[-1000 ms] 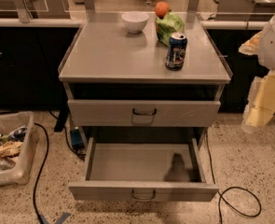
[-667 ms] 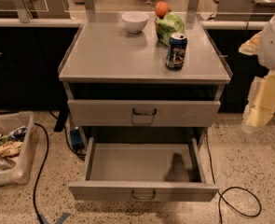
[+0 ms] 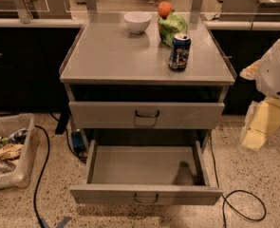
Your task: Close middle drawer
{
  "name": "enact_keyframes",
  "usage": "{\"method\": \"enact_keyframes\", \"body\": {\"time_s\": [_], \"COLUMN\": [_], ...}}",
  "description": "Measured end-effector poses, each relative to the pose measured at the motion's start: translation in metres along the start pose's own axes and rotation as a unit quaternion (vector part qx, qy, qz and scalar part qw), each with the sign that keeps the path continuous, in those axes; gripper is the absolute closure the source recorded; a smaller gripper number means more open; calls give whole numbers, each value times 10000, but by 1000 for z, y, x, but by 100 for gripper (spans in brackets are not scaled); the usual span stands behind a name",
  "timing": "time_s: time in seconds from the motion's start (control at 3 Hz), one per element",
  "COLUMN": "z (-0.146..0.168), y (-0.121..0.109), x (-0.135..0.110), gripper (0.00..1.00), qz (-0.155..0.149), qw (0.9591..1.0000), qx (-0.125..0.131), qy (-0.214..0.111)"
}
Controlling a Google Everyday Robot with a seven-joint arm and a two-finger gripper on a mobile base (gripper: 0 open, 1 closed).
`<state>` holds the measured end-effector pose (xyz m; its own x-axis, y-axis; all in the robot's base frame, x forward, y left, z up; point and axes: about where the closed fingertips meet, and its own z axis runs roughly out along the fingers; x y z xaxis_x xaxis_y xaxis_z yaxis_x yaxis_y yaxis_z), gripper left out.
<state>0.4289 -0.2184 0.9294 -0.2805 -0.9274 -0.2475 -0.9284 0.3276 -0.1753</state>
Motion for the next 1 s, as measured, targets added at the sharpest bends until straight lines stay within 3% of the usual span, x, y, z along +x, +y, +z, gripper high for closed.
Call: {"method": "enact_keyframes", "body": {"time_s": [0.67,1.0], "z": [-7,8], "y": [0,6], "x": [-7,-4], "gripper": [0,0], "qz": [41,238], "qw": [9998,9990], "qx": [135,83], "qy": [-135,-367]}}
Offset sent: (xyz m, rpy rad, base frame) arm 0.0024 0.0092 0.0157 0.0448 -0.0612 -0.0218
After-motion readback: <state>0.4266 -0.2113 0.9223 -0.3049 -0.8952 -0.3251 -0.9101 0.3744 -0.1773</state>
